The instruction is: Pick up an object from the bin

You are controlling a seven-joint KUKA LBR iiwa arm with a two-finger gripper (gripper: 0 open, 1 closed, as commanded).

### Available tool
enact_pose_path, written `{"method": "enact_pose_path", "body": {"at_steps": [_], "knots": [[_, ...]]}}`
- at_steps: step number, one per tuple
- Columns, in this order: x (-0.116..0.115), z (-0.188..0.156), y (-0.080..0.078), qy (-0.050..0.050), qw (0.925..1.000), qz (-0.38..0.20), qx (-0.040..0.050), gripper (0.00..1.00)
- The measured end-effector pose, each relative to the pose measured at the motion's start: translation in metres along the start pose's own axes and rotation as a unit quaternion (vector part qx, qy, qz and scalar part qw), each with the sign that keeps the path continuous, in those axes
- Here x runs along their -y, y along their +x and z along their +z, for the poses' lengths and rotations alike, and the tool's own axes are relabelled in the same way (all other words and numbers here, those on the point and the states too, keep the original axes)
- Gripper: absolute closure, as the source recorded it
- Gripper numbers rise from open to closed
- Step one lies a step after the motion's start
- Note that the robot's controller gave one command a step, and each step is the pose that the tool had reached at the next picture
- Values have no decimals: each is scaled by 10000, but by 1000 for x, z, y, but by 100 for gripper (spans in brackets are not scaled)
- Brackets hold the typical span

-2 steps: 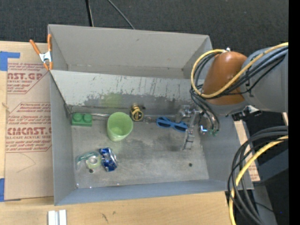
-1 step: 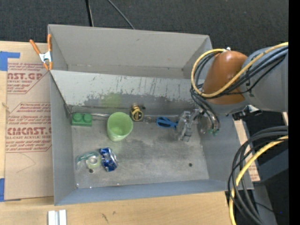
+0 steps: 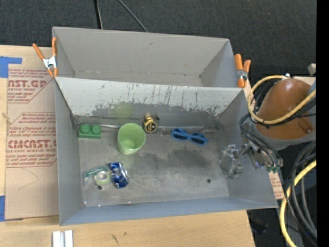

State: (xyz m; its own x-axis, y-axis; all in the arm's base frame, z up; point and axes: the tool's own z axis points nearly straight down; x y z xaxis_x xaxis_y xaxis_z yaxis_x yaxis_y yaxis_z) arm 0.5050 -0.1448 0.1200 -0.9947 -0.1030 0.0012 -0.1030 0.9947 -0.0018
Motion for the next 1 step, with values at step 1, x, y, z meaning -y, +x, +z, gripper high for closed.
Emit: {"method": "enact_pose_path", "body": {"at_steps": [1], "knots": [[-2,0,-1,-11,10000,-7,8,0]]}}
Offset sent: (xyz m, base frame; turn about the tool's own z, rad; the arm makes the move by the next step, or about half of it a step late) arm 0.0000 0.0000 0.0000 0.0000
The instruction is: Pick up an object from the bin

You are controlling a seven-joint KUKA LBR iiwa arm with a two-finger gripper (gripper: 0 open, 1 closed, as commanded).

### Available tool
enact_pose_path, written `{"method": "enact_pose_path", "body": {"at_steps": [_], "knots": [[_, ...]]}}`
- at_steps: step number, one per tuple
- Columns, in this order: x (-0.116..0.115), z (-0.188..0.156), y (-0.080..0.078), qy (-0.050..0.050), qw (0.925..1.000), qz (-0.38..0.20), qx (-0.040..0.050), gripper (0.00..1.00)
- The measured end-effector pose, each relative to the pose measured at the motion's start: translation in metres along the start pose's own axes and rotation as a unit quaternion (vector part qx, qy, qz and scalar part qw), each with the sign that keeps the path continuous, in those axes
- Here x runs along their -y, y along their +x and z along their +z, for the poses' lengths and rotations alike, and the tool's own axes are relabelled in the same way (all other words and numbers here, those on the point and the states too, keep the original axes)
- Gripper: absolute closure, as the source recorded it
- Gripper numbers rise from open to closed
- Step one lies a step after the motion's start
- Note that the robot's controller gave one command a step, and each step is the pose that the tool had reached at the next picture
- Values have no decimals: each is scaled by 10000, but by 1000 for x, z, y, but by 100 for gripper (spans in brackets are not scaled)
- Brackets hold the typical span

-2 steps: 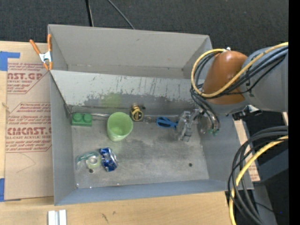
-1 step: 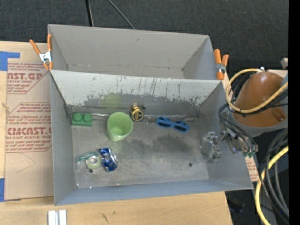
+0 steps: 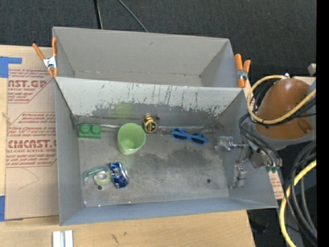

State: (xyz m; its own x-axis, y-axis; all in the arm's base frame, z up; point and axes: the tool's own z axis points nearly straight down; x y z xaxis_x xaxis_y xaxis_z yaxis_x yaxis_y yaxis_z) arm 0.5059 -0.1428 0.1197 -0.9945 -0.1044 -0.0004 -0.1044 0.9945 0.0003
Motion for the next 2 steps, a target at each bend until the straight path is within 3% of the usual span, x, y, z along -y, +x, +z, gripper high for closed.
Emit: {"method": "enact_pose_path", "body": {"at_steps": [1,2], "knots": [[-48,-2,-91,-10,9933,1154,24,0],[-45,51,-88,-4,9706,2405,-5,0]]}}
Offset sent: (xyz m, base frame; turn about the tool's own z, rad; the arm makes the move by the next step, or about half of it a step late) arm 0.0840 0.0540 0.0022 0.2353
